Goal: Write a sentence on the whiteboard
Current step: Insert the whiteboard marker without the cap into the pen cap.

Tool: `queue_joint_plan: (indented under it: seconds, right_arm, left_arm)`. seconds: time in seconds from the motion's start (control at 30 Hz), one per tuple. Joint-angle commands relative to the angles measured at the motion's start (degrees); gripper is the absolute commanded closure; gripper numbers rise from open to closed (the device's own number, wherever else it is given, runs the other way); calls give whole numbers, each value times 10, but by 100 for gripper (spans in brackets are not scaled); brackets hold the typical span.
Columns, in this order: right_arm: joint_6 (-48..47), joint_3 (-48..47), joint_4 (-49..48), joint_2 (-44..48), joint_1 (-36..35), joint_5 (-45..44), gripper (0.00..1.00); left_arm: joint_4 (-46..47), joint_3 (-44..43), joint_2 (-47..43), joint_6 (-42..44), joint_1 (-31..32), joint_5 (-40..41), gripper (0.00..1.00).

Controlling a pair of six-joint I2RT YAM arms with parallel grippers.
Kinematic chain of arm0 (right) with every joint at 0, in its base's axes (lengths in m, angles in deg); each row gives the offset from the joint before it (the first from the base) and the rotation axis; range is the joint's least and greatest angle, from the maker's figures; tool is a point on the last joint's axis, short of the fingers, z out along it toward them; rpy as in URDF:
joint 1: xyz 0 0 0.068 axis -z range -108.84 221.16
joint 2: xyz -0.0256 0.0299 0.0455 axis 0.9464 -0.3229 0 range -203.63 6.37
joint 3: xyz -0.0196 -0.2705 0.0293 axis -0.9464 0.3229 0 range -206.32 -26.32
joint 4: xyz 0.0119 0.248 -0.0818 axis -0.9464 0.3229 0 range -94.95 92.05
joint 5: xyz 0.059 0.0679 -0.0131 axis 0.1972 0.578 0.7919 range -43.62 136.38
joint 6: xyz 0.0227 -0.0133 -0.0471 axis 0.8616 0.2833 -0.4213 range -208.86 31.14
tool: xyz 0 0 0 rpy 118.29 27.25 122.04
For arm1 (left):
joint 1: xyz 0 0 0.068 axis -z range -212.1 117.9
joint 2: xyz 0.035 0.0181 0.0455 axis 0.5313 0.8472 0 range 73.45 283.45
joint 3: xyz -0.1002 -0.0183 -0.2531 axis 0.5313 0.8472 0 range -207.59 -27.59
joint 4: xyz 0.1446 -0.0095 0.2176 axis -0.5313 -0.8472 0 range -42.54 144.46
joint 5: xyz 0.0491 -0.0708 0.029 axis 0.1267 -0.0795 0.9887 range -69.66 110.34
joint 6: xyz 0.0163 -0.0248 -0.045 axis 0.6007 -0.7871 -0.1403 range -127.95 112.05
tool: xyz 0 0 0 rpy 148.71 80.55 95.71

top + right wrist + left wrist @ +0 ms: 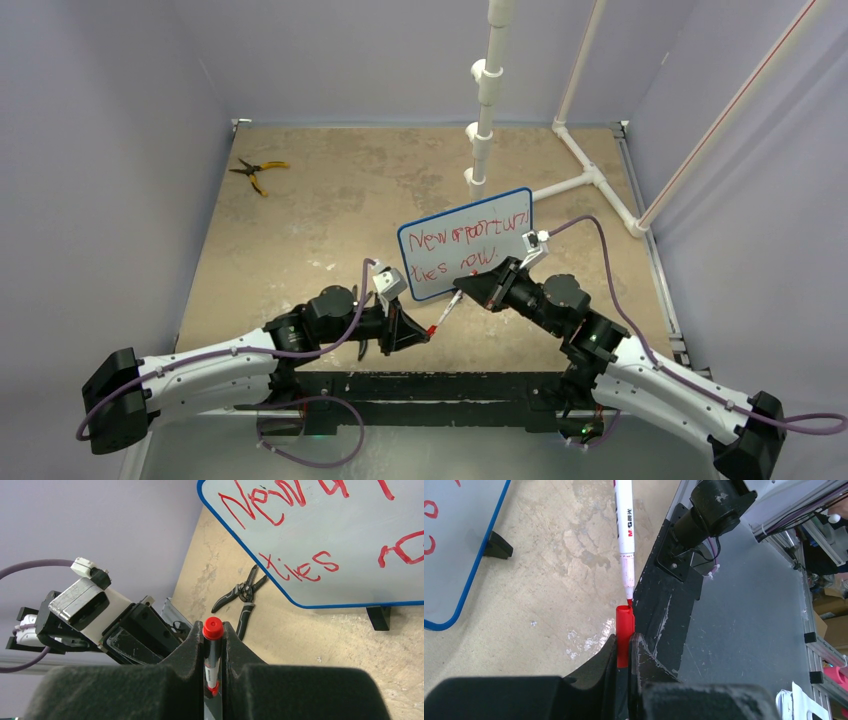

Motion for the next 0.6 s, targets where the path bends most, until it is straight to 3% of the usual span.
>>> queue_joint_plan:
  seconds: [0.0, 0.57]
  right_arm:
    - [9, 1, 6, 5, 0, -18, 100]
    - [4, -1, -12, -15, 0, 3, 100]
  left_arm:
    - [33, 6, -3, 5, 3, -13, 100]
    - [29, 6, -10, 6, 3, 0, 100]
